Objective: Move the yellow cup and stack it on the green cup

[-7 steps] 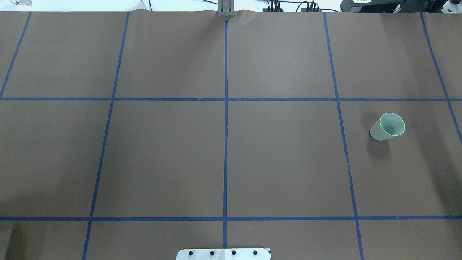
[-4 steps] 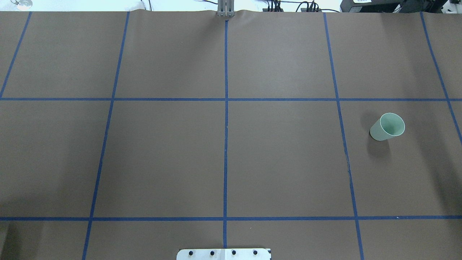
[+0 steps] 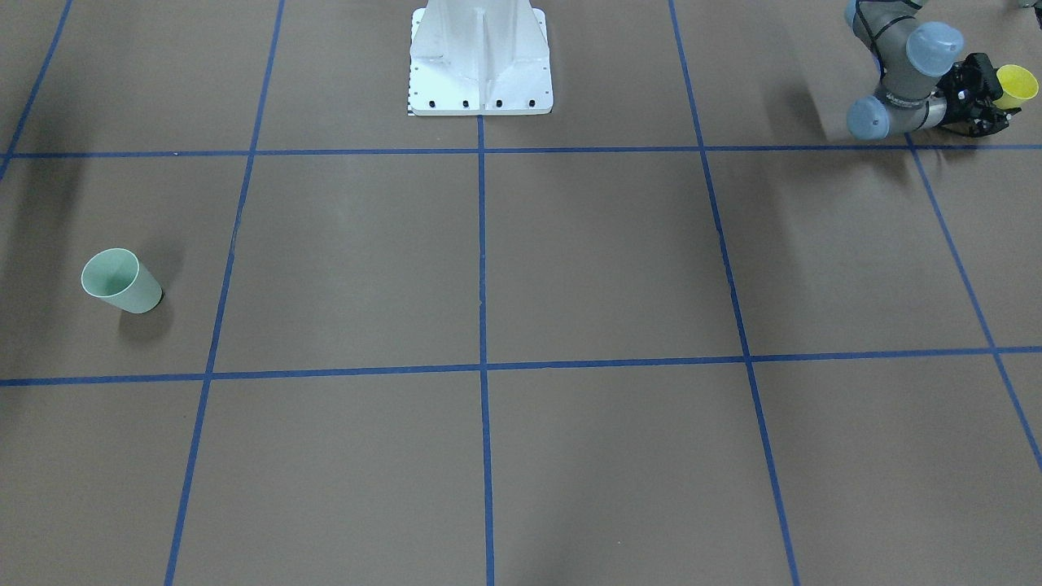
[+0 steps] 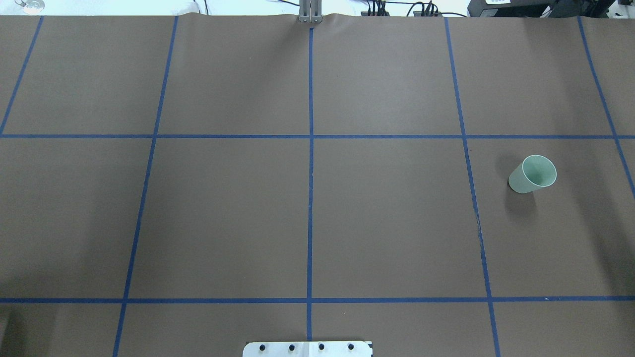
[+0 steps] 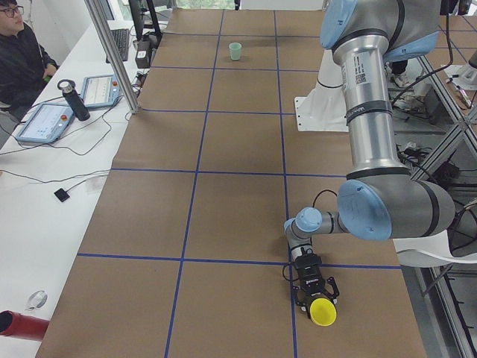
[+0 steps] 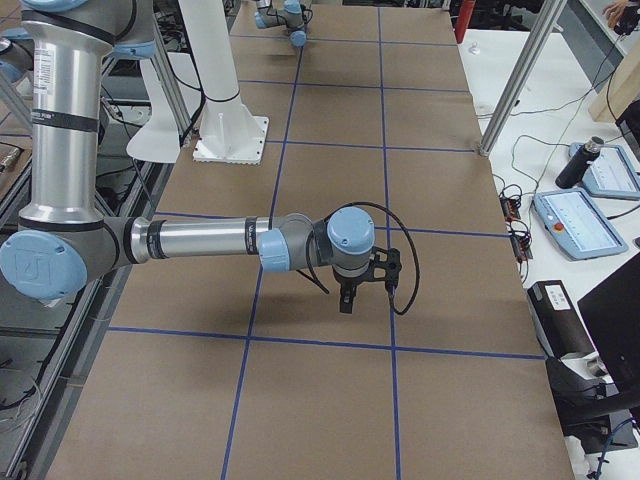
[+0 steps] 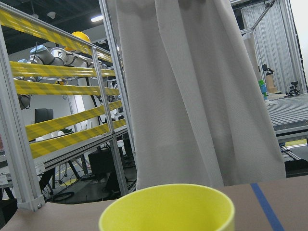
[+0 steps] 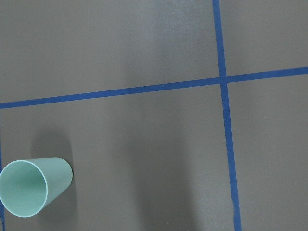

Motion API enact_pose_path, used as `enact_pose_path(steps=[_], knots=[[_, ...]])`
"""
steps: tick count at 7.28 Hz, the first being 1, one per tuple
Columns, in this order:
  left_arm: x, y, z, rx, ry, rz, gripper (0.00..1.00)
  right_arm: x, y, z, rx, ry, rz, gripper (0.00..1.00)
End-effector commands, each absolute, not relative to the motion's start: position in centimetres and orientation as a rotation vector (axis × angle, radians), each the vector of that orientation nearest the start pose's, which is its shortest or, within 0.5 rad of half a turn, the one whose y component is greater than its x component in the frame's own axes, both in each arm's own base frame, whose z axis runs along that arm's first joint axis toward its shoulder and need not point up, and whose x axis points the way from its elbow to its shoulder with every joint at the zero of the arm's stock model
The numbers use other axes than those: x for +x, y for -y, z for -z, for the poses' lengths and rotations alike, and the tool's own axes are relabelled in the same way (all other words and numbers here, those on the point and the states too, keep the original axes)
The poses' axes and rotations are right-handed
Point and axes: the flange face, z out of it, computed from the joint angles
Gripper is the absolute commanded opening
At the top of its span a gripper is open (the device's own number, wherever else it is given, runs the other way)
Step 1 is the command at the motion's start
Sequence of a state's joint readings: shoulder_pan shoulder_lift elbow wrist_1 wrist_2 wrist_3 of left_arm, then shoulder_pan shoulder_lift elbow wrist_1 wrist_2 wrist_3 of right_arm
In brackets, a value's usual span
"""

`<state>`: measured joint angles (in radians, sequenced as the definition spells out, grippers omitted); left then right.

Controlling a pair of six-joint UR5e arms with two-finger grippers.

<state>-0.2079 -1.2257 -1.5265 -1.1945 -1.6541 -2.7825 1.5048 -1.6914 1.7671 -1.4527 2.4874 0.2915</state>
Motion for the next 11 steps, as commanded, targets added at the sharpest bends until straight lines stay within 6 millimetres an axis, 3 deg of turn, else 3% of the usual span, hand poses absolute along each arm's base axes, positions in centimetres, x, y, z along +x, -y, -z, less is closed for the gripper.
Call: enact_pose_path(steps=[1, 2, 3, 4, 5, 7, 8, 9, 11], knots=[[19.2, 16.3, -85.2, 0.338, 0.780, 1.345, 0.20, 2.4, 45.4, -59.2, 0.020, 0.933, -0.117, 0.99], [18.4, 16.2, -85.2, 0.328, 0.791, 1.312, 0.19, 2.4, 45.4, -58.9, 0.026, 0.932, -0.115, 0.99], [14.9, 15.6, -83.6, 0.314, 0.790, 1.287, 0.19, 2.4, 45.4, -58.8, 0.024, 0.932, -0.121, 0.99], [10.6, 14.8, -80.6, 0.295, 0.781, 1.252, 0.19, 2.5, 45.4, -58.7, 0.022, 0.932, -0.128, 0.99], [8.1, 14.4, -78.5, 0.268, 0.780, 1.201, 0.19, 2.5, 45.5, -58.7, 0.024, 0.926, -0.129, 0.99], [7.0, 15.0, -77.0, 0.184, 0.767, 1.117, 0.19, 2.5, 45.3, -58.8, 0.020, 0.925, -0.132, 0.99], [6.9, 16.6, -75.6, 0.202, 0.713, 1.055, 0.19, 2.5, 45.2, -58.9, 0.017, 0.928, -0.133, 0.99], [7.3, 19.7, -73.0, 0.210, 0.628, 1.017, 0.19, 2.5, 45.2, -59.0, 0.017, 0.922, -0.135, 0.99], [8.2, 30.5, -68.0, 0.278, 0.486, 1.010, 0.19, 2.5, 45.4, -59.3, 0.013, 0.918, -0.137, 0.99]])
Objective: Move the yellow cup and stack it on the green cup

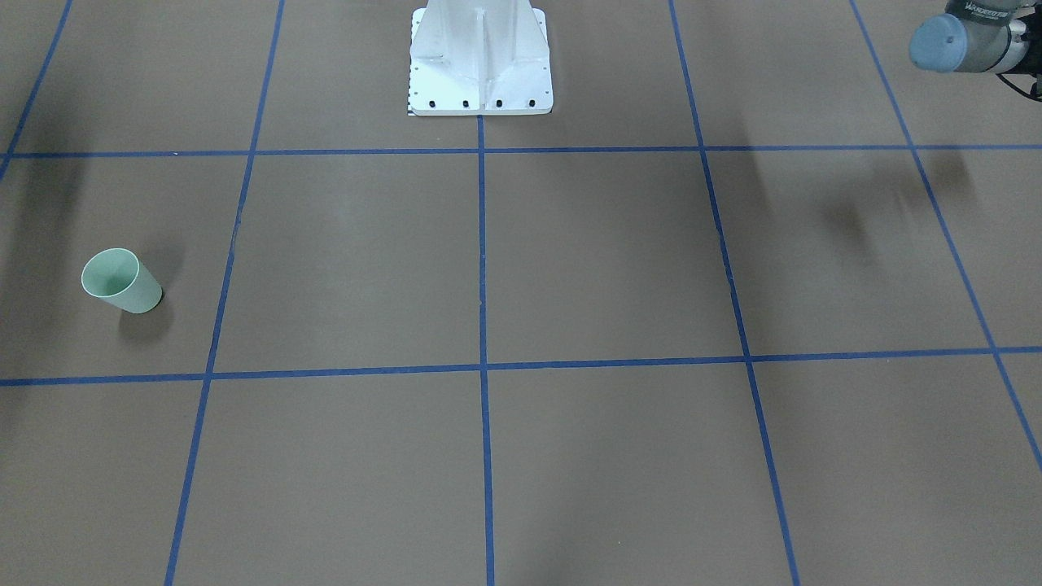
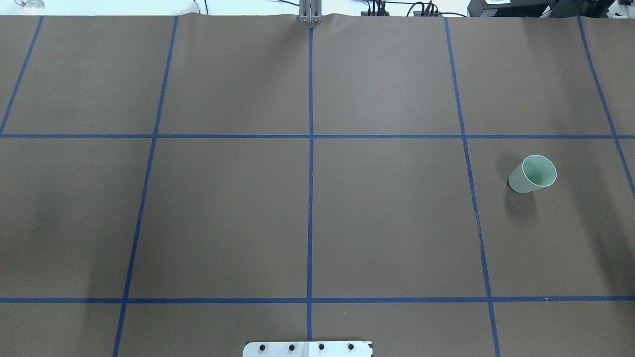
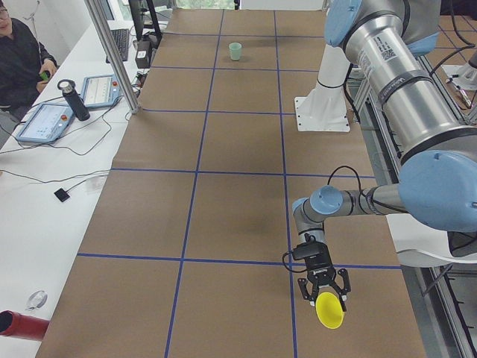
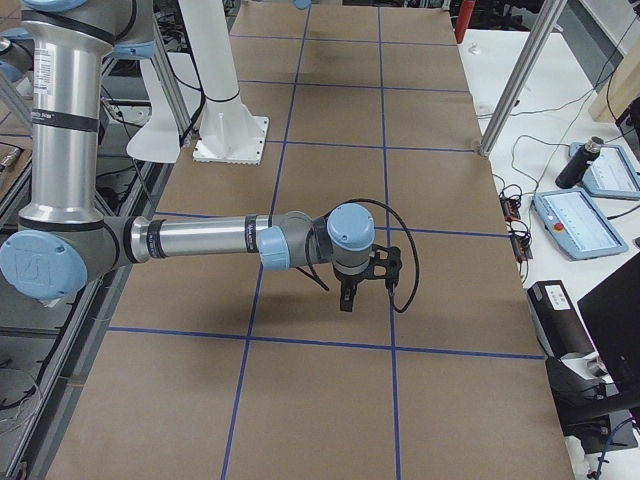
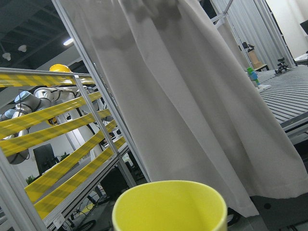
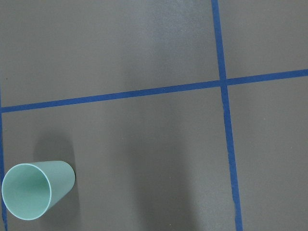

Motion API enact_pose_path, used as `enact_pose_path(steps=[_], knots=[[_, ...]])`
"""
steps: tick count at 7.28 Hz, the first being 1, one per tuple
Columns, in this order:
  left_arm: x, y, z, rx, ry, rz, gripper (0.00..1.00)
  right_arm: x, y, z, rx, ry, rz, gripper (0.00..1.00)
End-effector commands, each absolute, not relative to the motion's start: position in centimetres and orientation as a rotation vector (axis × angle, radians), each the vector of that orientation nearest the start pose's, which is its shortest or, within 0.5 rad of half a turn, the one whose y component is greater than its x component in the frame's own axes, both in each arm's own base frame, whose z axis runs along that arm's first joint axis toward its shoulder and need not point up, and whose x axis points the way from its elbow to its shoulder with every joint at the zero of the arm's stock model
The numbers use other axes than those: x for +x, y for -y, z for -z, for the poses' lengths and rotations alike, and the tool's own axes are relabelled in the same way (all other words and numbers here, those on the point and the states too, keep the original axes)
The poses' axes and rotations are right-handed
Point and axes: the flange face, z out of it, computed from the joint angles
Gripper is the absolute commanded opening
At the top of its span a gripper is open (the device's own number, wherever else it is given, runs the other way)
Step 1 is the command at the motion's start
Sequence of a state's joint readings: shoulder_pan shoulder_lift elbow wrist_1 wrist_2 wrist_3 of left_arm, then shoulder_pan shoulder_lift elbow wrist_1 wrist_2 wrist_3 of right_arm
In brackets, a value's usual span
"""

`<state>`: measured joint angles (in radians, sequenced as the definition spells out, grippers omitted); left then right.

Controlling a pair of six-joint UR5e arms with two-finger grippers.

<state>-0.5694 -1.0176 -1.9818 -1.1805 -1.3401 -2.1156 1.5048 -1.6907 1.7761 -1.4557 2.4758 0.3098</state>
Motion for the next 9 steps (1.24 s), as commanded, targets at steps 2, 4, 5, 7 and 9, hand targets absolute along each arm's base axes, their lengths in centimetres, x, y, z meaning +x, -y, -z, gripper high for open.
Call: enact_pose_path(steps=[2, 4, 5, 7, 9], knots=[[10.5, 39.3, -62.7, 0.321, 0.384, 0.933, 0.19, 2.5, 45.5, -59.4, 0.012, 0.916, -0.138, 0.99], [13.6, 46.6, -55.5, 0.352, 0.257, 0.811, 0.19, 2.7, 46.5, -58.9, 0.039, 0.876, -0.136, 0.99], [15.4, 48.9, -52.9, 0.372, 0.217, 0.755, 0.18, 2.9, 46.6, -58.9, 0.047, 0.852, -0.138, 0.99], [19.4, 53.9, -48.1, 0.465, 0.055, 0.703, 0.17, 3.0, 46.5, -59.2, 0.035, 0.841, -0.146, 0.99], [21.3, 55.6, -43.3, 0.578, -0.174, 0.653, 0.14, 3.0, 46.8, -58.9, 0.038, 0.840, -0.145, 0.99]])
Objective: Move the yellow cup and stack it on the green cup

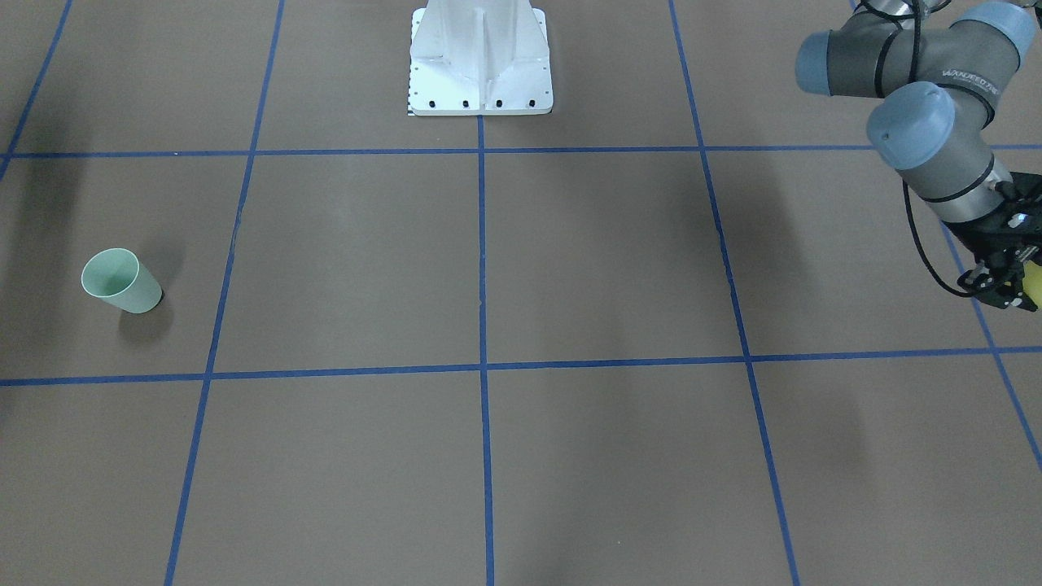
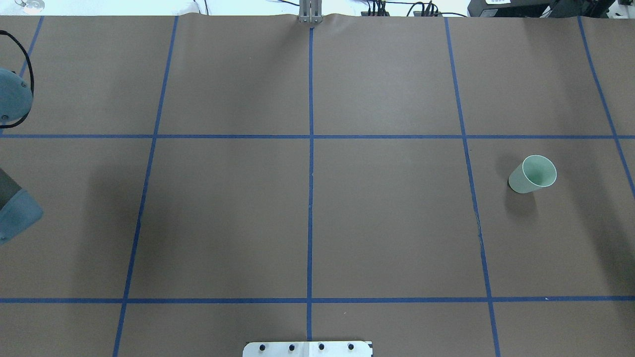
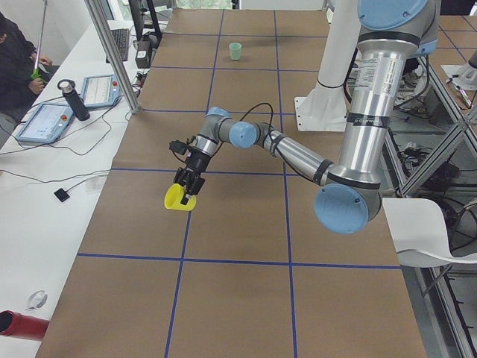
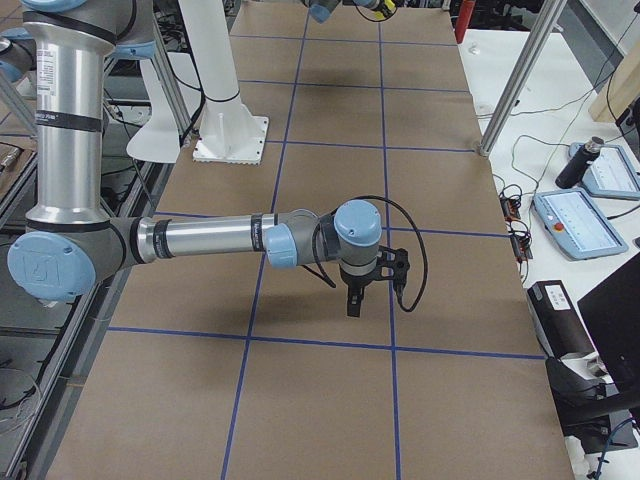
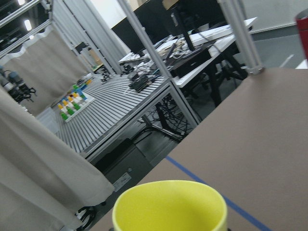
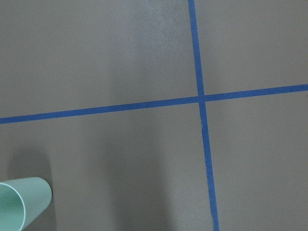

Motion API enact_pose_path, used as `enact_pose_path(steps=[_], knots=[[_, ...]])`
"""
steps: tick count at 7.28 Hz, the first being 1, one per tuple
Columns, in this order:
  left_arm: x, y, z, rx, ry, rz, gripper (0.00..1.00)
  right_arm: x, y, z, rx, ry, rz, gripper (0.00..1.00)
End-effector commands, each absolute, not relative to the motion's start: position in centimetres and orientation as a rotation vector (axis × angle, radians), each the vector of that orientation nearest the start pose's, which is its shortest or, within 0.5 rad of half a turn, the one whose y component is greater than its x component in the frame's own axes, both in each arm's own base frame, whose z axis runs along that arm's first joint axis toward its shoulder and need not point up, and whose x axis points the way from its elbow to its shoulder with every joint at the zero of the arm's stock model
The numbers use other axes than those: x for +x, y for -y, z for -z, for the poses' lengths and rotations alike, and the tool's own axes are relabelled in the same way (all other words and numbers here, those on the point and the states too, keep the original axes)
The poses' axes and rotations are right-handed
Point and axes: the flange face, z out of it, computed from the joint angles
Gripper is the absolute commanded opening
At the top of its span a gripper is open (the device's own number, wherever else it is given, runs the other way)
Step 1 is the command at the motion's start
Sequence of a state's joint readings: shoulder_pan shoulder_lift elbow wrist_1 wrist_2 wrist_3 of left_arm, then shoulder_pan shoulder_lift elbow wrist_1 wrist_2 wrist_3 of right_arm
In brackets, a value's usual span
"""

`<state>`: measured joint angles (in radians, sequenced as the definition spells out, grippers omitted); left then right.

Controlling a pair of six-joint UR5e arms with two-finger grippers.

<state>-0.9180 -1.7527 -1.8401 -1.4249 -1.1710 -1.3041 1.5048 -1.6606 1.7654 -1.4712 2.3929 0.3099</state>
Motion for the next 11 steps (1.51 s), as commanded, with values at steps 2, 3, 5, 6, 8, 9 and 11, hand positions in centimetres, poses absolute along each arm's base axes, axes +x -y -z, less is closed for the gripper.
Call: enact_pose_path(steps=[2, 3, 5, 6, 8, 9, 11], knots=[[23.3, 56.3, -38.4, 0.651, -0.377, 0.465, 0.14, 2.9, 48.3, -56.6, 0.090, 0.845, -0.123, 0.99], [23.6, 56.2, -36.6, 0.733, -0.470, 0.430, 0.14, 2.9, 47.9, -57.2, 0.080, 0.848, -0.127, 0.99], [26.2, 55.0, -34.9, 0.775, -0.681, 0.246, 0.15, 2.5, 49.2, -58.6, 0.052, 0.863, -0.143, 0.99], [27.3, 54.2, -34.4, 0.776, -0.772, 0.183, 0.15, 2.5, 49.3, -58.4, 0.058, 0.874, -0.137, 0.99], [29.4, 53.0, -33.0, 0.774, -0.846, 0.129, 0.14, 0.8, 50.5, -56.4, 0.137, 0.893, -0.085, 0.99], [30.2, 52.3, -32.0, 0.794, -0.883, 0.111, 0.14, -1.8, 53.8, -52.1, 0.157, 0.913, -0.088, 0.99], [34.4, 49.1, -30.3, 0.821, -1.019, 0.014, 0.14, -10.7, 58.0, -43.2, 0.129, 0.978, -0.094, 0.99]])
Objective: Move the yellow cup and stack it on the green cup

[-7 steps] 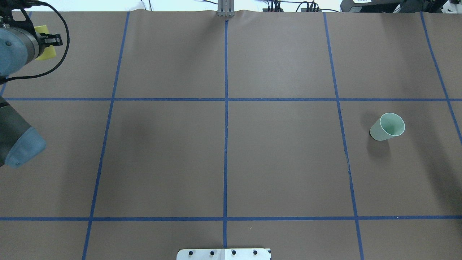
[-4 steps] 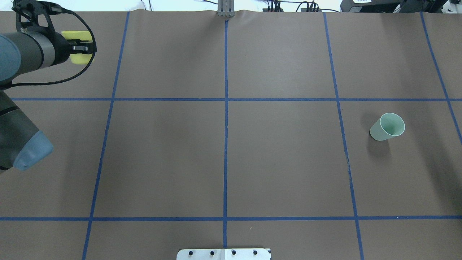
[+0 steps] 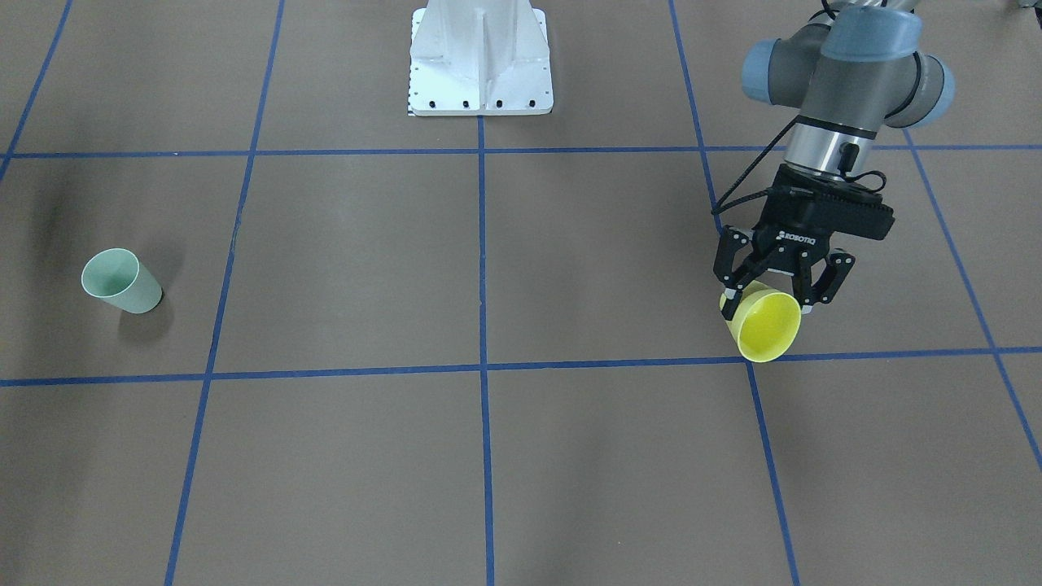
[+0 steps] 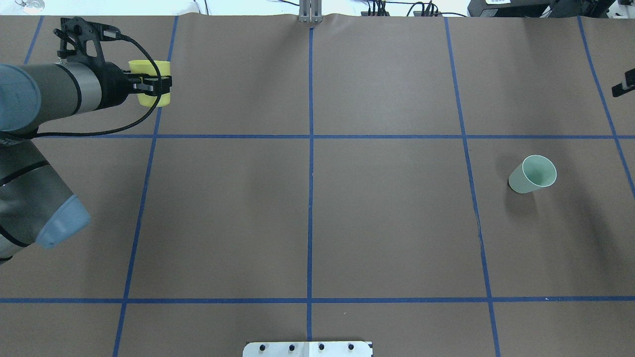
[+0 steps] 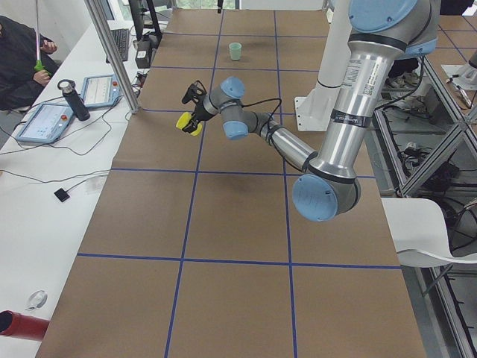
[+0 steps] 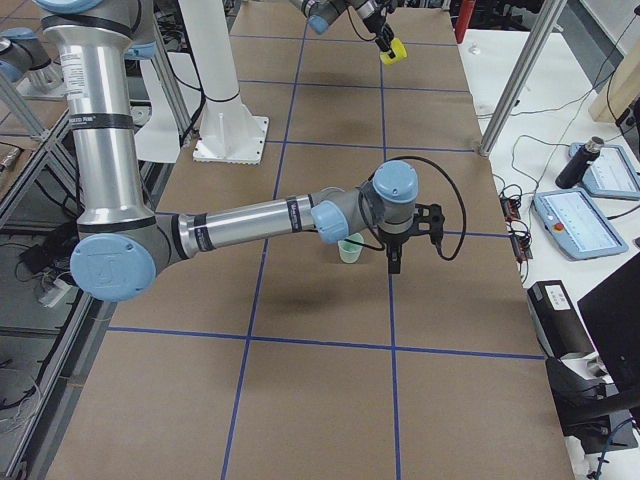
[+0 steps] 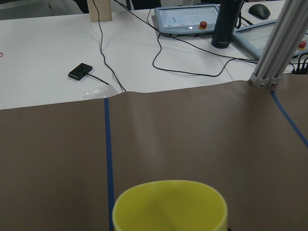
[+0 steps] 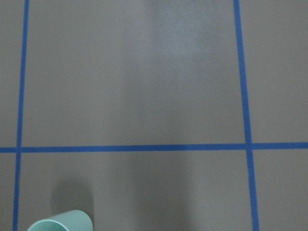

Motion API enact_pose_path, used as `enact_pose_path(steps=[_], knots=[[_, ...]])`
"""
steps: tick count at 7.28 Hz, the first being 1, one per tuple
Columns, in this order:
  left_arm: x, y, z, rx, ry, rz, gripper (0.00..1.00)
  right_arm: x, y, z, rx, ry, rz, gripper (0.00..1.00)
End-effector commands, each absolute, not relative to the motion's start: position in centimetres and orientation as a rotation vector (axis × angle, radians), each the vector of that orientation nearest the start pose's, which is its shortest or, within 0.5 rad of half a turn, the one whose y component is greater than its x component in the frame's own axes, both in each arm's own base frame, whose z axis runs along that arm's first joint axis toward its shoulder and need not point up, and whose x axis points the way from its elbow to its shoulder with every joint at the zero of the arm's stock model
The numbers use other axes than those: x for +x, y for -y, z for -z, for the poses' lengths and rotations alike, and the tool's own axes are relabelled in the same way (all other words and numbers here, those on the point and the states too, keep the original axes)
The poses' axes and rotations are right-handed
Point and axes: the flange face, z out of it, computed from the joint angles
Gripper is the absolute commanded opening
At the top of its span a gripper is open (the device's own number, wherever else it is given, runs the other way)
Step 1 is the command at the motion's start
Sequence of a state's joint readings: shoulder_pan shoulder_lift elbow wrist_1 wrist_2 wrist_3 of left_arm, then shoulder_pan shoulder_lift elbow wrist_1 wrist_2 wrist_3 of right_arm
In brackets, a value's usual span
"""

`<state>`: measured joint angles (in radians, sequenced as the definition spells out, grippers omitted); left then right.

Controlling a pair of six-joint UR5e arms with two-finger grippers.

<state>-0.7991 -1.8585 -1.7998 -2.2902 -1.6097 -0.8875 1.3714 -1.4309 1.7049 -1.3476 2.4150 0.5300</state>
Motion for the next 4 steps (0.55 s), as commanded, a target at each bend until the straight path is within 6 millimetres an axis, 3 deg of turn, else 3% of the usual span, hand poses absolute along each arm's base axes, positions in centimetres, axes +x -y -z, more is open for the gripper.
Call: enact_pose_path(steps=[1, 3, 4], knots=[[36.1, 47.9, -28.3, 0.853, -1.068, -0.109, 0.15, -15.1, 58.6, -39.8, 0.106, 1.006, -0.081, 0.99], [36.8, 47.4, -27.1, 0.935, -1.095, -0.299, 0.15, -21.4, 58.7, -34.1, 0.058, 1.056, -0.090, 0.99], [37.4, 47.1, -26.0, 0.938, -1.165, -0.350, 0.16, -23.3, 58.6, -31.7, 0.044, 1.078, -0.099, 0.99]])
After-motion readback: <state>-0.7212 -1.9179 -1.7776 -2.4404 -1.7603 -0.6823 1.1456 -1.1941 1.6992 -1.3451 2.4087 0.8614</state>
